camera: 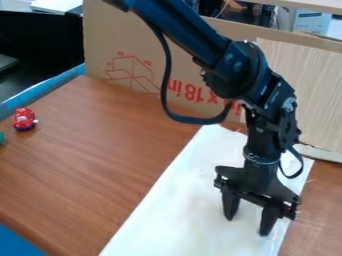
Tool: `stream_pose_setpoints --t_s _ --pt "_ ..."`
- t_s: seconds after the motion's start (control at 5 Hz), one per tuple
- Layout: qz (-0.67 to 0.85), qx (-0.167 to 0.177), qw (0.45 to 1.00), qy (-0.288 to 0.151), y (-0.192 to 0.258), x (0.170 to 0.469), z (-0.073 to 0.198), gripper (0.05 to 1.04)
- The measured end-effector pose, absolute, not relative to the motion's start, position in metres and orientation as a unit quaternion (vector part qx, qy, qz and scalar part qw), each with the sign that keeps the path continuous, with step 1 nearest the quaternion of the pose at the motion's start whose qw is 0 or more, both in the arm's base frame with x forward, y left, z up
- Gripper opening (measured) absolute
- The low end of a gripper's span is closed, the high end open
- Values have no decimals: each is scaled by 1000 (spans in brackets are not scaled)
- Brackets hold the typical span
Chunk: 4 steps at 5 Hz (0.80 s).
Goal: Unfold the cloth from right to left
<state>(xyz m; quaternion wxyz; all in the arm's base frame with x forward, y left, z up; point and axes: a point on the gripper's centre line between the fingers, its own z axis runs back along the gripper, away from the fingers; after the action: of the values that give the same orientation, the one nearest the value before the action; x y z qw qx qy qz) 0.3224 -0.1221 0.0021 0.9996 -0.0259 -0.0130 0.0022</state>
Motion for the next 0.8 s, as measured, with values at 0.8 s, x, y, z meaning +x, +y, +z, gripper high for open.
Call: stream_pose_setpoints --t_s 0.8 --pt "-3 -33 999 -11 -124 322 2 50"
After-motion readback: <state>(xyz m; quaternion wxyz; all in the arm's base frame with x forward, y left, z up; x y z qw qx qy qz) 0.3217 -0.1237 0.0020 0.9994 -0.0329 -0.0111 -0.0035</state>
